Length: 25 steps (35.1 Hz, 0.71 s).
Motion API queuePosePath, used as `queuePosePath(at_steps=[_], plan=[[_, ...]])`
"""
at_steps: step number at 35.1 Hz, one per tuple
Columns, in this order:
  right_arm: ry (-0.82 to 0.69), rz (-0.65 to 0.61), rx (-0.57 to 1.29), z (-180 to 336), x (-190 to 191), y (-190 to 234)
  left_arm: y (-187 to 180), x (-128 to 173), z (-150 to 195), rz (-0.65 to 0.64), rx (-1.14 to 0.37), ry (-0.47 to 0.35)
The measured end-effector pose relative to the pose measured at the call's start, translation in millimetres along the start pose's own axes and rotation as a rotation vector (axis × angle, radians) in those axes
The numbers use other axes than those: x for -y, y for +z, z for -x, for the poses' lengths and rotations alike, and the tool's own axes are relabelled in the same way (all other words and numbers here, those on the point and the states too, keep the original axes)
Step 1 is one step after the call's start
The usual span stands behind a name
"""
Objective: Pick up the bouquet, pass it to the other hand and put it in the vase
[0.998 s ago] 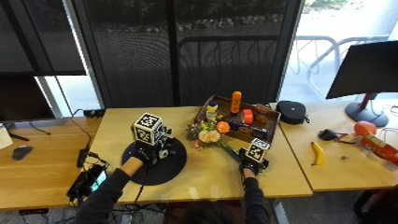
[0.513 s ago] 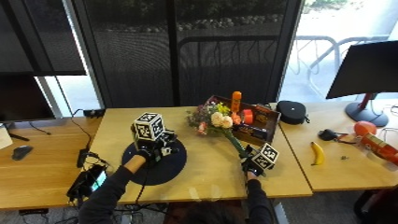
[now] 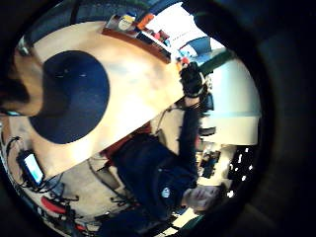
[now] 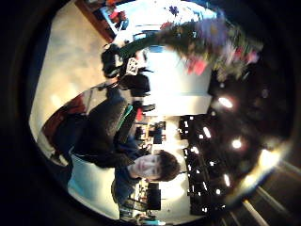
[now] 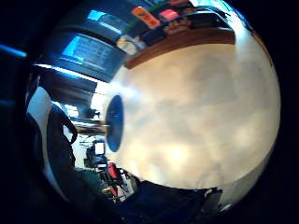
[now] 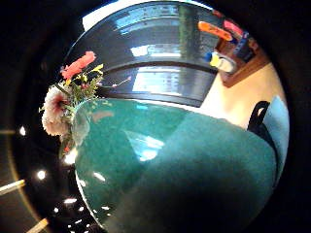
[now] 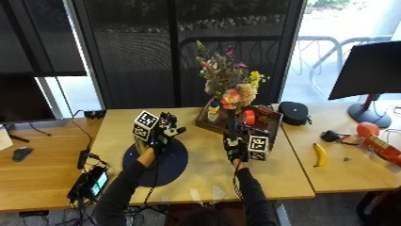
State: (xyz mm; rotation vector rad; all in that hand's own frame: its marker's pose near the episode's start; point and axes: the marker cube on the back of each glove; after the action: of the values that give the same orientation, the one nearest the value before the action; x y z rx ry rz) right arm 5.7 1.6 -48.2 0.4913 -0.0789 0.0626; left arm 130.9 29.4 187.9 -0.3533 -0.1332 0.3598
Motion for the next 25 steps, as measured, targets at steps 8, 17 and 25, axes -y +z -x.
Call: queuePosePath(at_steps=[8,17,25], plan=[[-0.018,0.092,0.274,79.8,-20.0,30.0,-14.4,34.9,-16.8,-0.097,-0.504,-0.073],[-0.091,0.204,0.291,95.8,-40.4,75.4,-1.7,50.9,-37.5,-0.093,-0.509,-0.05],[-0.113,0.281,0.313,109.6,-61.2,111.5,29.4,55.0,-58.4,-0.023,-0.426,0.007]])
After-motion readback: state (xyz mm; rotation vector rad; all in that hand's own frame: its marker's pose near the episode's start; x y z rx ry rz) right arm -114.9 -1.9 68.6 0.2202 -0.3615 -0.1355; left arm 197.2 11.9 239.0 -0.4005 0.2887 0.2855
